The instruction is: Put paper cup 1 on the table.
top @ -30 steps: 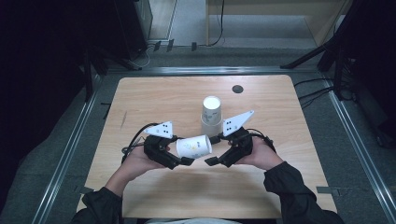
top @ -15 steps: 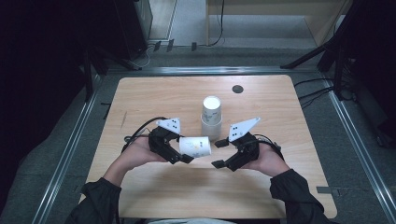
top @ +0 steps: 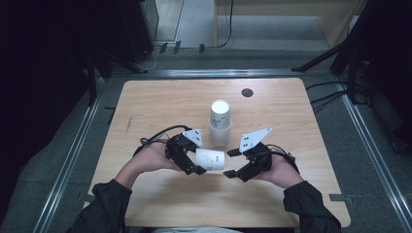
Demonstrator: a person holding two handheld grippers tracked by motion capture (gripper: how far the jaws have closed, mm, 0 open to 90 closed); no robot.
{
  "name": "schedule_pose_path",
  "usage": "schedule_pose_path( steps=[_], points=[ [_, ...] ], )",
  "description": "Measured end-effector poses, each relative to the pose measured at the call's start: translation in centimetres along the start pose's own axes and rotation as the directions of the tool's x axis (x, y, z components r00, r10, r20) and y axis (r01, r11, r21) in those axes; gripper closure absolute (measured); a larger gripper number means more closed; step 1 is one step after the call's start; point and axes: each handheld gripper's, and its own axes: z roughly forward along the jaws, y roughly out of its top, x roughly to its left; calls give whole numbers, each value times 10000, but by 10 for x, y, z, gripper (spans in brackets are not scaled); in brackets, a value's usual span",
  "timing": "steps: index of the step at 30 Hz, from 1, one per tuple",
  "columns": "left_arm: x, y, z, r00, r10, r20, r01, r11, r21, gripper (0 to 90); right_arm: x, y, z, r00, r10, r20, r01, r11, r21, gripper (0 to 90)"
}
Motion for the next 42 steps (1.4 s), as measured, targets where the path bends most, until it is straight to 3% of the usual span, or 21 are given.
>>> schedule_pose_path(
  steps=[15,26,30,36,42],
  points=[
    [-8,11,18,9996,292,66,-298,9928,1163,252,2,-3,18,9993,-358,-74,362,9980,518,267],
    [-14,15,27,9988,460,161,-479,9880,1466,250,5,0,29,9975,-664,-256,682,9946,778,284],
    [-14,16,27,9989,434,189,-457,9883,1457,248,9,2,32,9956,-928,-99,933,9916,892,308],
    [-14,15,26,9990,429,135,-443,9899,1348,248,9,2,35,9958,-908,-116,915,9903,1045,343],
    [-14,14,21,9979,565,-318,-536,9949,858,161,8,4,30,9965,-838,26,832,9925,900,345]
  ],
)
